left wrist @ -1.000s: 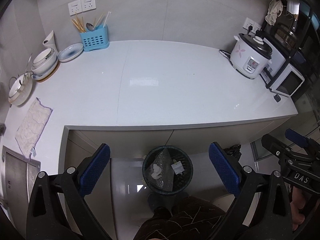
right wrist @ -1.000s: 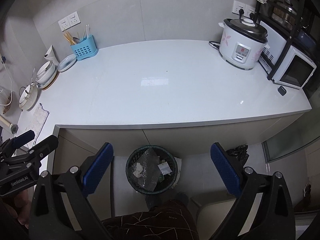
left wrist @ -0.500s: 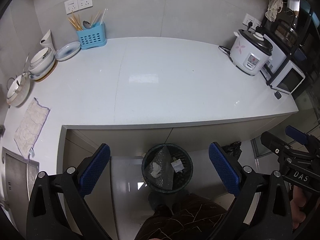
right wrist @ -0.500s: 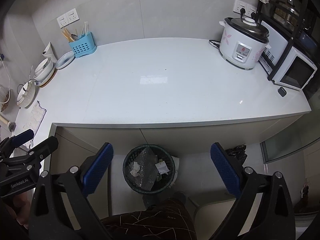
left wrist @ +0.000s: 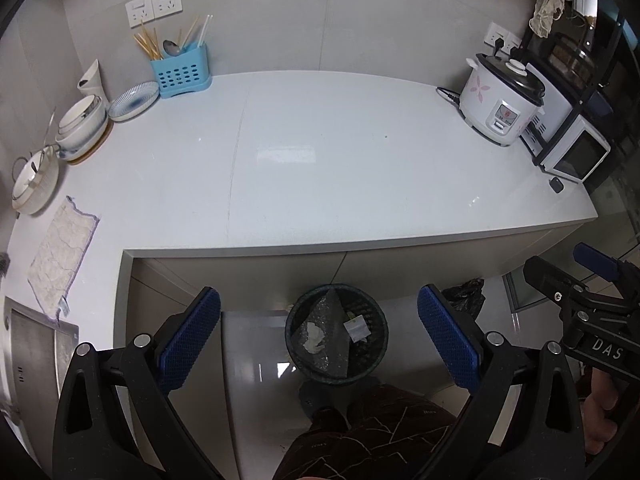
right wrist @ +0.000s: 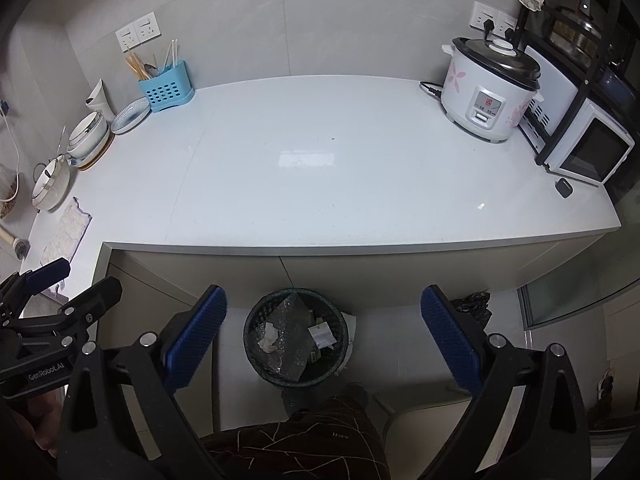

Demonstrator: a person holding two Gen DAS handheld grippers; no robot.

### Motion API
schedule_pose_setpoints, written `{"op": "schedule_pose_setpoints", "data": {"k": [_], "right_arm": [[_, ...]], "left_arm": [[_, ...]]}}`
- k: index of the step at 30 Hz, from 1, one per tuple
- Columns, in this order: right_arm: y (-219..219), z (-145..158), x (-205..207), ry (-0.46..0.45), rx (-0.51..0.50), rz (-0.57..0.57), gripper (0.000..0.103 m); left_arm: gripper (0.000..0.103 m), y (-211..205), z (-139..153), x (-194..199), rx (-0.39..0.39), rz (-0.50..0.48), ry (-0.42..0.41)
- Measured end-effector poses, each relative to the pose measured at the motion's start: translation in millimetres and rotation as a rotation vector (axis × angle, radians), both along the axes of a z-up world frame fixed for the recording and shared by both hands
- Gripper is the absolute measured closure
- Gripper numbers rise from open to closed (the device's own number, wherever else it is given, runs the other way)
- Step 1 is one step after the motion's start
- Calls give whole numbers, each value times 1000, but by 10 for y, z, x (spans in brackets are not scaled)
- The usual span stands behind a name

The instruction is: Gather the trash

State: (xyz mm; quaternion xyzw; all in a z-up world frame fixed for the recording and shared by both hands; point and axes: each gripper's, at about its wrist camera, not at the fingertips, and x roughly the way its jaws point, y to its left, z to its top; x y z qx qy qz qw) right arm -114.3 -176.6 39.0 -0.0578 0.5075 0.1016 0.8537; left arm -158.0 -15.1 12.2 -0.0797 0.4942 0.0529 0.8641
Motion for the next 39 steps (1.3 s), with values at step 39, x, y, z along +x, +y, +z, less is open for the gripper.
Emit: {"op": "schedule_pose_setpoints", "data": {"k": [39], "right_arm": [[67, -32, -58, 3, 5, 28, 9]], "left_arm": [[6, -31, 26, -49, -2, 31, -29]]}}
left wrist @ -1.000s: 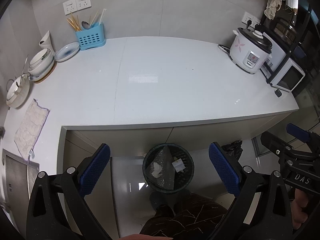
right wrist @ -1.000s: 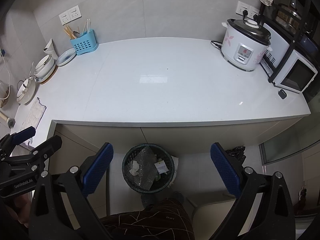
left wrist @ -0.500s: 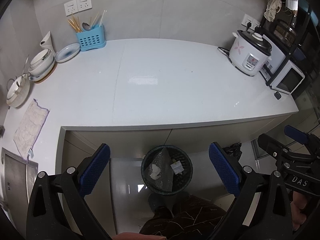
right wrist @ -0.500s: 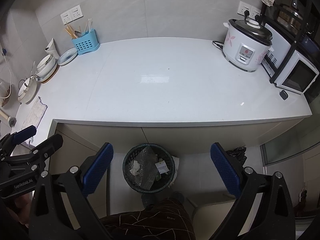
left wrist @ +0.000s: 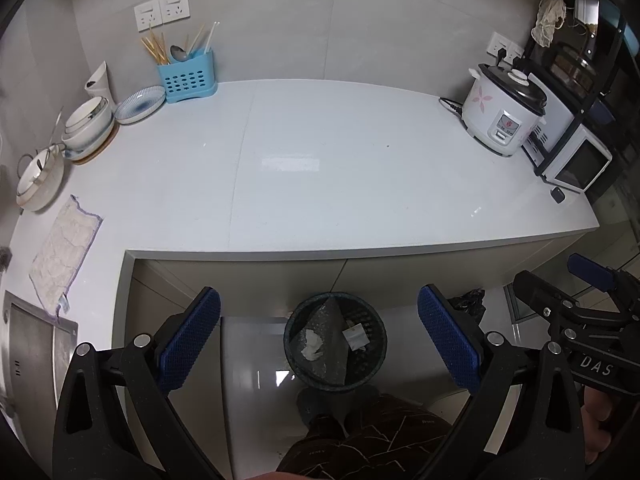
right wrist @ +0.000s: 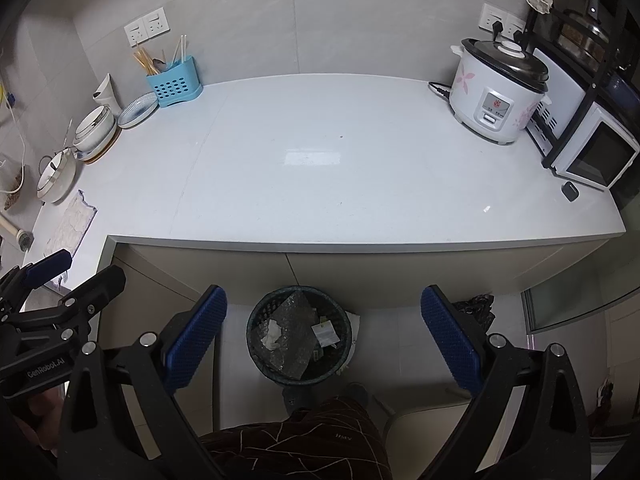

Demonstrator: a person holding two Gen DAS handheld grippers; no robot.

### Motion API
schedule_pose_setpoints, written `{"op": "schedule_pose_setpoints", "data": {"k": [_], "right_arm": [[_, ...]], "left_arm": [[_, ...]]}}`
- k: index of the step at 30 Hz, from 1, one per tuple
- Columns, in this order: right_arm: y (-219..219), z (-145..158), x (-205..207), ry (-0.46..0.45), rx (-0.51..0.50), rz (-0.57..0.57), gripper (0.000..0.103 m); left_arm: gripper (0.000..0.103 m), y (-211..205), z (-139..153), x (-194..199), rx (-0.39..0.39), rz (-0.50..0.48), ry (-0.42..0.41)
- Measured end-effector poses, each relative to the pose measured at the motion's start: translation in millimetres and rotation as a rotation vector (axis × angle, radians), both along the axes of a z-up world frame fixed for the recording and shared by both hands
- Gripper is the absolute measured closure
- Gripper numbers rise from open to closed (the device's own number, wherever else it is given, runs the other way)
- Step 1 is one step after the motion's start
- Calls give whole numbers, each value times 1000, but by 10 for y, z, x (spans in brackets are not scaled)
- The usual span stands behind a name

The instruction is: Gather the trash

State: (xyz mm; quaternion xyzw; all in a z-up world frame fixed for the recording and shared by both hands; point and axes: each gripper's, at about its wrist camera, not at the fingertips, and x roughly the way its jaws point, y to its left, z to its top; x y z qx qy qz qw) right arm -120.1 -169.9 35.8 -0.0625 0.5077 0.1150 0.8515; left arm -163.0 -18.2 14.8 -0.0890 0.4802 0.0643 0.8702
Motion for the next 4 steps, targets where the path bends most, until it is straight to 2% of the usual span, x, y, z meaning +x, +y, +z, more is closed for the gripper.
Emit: {"op": "schedule_pose_setpoints", "data": {"k": [4], "right_arm": [[4, 0, -9, -1, 1, 0, 9]], "left_arm": [[6, 5, 4, -8, 3, 12, -2]]}}
